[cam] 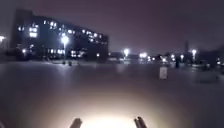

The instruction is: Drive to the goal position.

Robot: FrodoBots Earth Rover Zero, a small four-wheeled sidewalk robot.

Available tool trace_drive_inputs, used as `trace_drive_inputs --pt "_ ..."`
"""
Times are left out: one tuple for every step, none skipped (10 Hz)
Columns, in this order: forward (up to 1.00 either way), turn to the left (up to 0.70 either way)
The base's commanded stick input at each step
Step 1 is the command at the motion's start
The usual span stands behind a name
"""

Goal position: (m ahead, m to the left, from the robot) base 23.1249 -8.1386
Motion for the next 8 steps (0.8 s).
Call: trace_drive_inputs --pt "1.0 0.0" --pt "1.0 0.0" --pt "1.0 -0.27" --pt "1.0 -0.36" --pt "1.0 -0.39" --pt "1.0 -0.4" --pt "1.0 -0.4" --pt "1.0 -0.4"
